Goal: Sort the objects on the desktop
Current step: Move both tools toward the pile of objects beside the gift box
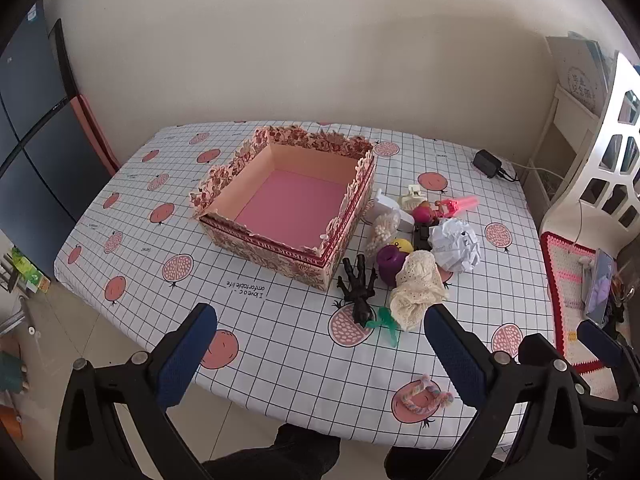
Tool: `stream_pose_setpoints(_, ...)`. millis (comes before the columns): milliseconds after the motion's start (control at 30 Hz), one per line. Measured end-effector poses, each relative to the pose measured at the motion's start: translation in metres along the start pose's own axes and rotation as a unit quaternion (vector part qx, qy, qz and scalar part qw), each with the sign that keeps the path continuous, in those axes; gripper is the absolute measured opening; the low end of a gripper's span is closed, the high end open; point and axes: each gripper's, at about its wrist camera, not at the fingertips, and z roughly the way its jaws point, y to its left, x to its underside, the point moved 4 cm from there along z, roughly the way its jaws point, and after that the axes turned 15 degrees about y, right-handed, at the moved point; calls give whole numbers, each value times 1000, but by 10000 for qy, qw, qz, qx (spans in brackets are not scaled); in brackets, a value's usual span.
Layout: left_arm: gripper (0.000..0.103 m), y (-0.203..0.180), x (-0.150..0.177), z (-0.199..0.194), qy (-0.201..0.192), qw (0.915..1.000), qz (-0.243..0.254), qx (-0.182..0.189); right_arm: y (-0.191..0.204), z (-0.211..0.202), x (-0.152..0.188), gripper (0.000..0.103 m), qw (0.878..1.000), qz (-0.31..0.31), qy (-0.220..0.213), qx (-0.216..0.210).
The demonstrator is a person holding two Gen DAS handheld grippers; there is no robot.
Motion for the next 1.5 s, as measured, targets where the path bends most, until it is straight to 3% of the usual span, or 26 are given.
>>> stream_pose_setpoints(100, 103, -2, -4, -8, -130, 9999, 45, 49, -3, -10, -2, 103, 9998, 92, -108, -108)
stream_pose_setpoints(200, 103, -5, -13, -4, -137, 9997, 104, 195, -3, -7, -10, 103, 9999, 68, -115, 73)
stream_pose_setpoints(533, 103, -19, -60, 48, -16, 9956, 203, 910, -12, 33, -53, 103, 9995, -8, -55, 307)
stream_pose_setpoints(667, 103, -23, -81, 70, 82, 9942, 109, 1069, -20, 58, -74, 103, 9998, 101, 150, 84)
stream_pose_setpoints(833, 103, -26, -94, 101, 273, 9946, -64, 1003, -32, 98, -85, 103, 9983, 208, 493, -225)
stream_pose_setpoints(1100, 103, -24, -85, 151, 780, 9927, -234, 888, -42, 141, -77, 103, 9946, 158, 1024, 64)
stream_pose_setpoints(1333, 103, -21, -86, 162, 883, 9934, -191, 711, -37, 159, -81, 103, 9928, 113, 1159, -292)
stream_pose_setpoints(1500, 103, -14, -89, 154, 778, 9916, -332, 981, -30, 152, -87, 103, 9939, 3, 951, -563)
